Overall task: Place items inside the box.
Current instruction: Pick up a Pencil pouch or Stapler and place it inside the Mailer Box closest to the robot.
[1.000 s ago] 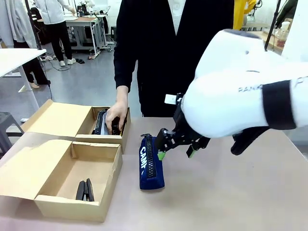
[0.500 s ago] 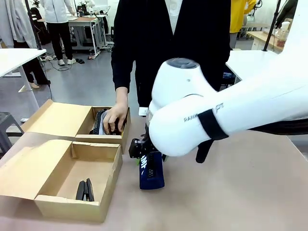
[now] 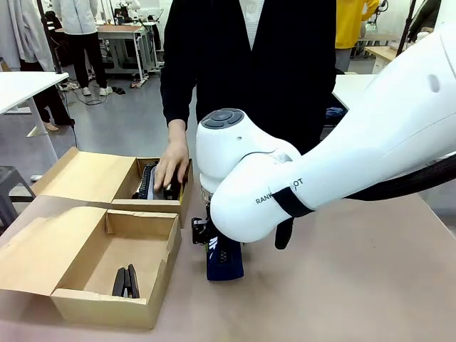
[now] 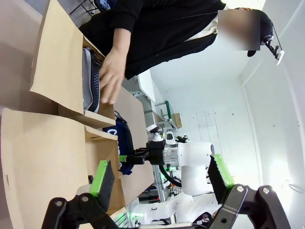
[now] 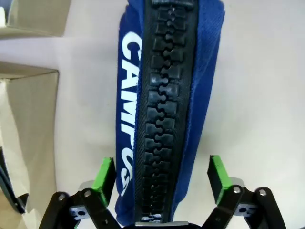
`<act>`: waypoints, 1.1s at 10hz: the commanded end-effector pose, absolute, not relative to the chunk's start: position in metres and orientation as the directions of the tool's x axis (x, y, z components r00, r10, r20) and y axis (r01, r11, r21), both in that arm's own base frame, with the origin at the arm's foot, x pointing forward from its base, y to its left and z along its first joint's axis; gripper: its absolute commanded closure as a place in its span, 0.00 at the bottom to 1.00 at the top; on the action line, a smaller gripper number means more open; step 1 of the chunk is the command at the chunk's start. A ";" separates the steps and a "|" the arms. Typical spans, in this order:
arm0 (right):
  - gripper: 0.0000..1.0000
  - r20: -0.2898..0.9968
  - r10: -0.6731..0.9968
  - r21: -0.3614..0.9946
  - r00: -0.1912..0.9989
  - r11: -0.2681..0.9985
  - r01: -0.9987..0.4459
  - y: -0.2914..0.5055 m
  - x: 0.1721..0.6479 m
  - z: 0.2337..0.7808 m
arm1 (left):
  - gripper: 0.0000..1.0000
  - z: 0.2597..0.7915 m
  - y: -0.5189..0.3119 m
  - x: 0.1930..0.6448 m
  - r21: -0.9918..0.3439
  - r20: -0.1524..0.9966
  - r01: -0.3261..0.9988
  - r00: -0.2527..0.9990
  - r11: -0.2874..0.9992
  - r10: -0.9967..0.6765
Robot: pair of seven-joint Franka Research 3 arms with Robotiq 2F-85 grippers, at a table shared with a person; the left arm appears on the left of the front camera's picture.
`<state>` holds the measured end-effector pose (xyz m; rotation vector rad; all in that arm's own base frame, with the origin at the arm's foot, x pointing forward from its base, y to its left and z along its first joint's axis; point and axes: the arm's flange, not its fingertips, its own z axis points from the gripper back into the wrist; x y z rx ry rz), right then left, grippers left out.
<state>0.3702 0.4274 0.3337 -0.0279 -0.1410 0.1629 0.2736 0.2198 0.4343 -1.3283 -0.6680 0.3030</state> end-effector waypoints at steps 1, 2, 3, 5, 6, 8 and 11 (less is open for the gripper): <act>0.59 0.135 0.105 -0.051 0.985 0.994 -0.098 0.436 0.374 0.336 | 0.00 0.436 0.219 0.273 -0.954 0.290 0.190 0.770 0.230 0.569; 0.96 0.142 0.093 -0.052 0.986 0.995 -0.086 0.436 0.374 0.337 | 0.00 0.436 0.219 0.273 -0.954 0.290 0.190 0.770 0.230 0.569; 1.00 0.144 0.086 -0.044 0.986 0.996 -0.080 0.435 0.374 0.338 | 0.00 0.436 0.219 0.273 -0.954 0.290 0.190 0.770 0.230 0.569; 1.00 0.145 0.065 -0.024 0.987 0.998 -0.063 0.429 0.372 0.336 | 0.00 0.436 0.219 0.273 -0.954 0.290 0.190 0.770 0.230 0.569; 0.97 0.147 0.056 -0.024 0.987 0.998 -0.053 0.427 0.371 0.337 | 0.00 0.436 0.219 0.273 -0.954 0.290 0.190 0.770 0.230 0.569; 1.00 0.152 0.054 -0.012 0.987 0.999 -0.053 0.423 0.368 0.340 | 0.00 0.436 0.219 0.273 -0.954 0.290 0.190 0.770 0.230 0.569; 1.00 0.134 0.065 0.045 0.989 0.996 -0.071 0.412 0.347 0.375 | 0.00 0.436 0.219 0.273 -0.954 0.290 0.190 0.770 0.230 0.569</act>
